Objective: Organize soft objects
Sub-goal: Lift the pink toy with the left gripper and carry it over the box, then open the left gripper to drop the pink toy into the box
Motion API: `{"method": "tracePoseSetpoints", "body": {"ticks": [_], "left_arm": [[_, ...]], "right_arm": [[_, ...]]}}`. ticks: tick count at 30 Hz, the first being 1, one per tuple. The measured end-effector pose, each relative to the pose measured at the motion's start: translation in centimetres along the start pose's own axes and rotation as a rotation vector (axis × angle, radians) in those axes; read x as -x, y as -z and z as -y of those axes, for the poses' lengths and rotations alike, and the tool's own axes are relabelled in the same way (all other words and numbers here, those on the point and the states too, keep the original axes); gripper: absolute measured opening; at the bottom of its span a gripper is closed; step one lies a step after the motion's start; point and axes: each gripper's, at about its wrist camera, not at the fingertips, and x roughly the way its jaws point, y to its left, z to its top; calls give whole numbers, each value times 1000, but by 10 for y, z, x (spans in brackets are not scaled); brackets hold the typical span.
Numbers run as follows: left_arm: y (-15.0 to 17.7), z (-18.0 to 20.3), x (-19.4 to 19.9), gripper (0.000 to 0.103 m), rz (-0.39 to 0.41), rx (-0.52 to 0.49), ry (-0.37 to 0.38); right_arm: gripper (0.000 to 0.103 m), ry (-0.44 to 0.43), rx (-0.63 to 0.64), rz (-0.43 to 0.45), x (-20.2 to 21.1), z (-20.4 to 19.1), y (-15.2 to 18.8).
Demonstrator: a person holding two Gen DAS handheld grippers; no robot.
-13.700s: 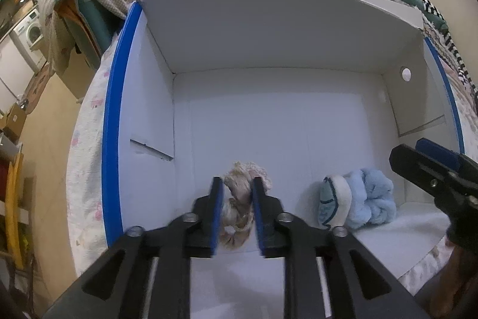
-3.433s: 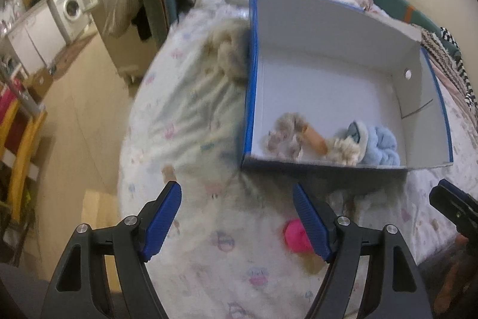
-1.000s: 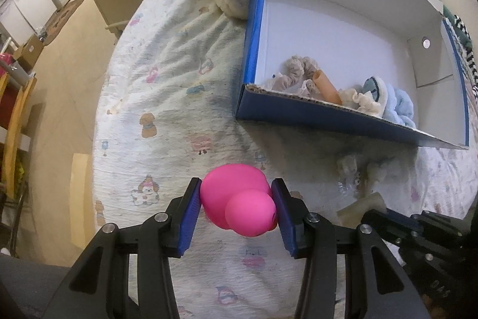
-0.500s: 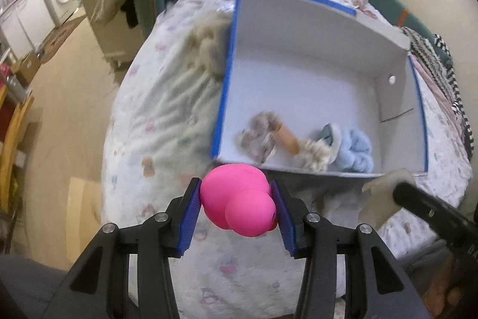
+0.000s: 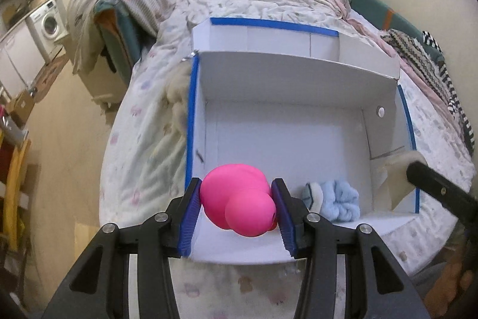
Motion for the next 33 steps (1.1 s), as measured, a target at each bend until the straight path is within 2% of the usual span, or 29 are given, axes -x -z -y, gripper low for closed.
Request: {"method": "tracePoseSetpoints", "body": {"ticks": [3, 7, 13, 17, 24, 33], "left_arm": [[-8, 8, -9, 43, 9, -27, -9], [-15, 16, -26, 43, 6, -53, -10], [-11, 19, -58, 43, -18, -59, -3], [-7, 21, -76, 43, -33, -69, -30], [-2, 19, -87, 44, -53, -53, -23], [1, 24, -93, 44, -55, -83, -21]], "right_arm": [[8, 24, -24, 14, -7, 13, -4], [8, 13, -83, 4, -17, 32, 0], [8, 53, -66, -30, -36, 37, 3], [8, 76, -44, -67, -51, 39, 7], [8, 82, -1, -117, -68, 39, 11], [9, 126, -4, -155, -80, 43, 14]]}}
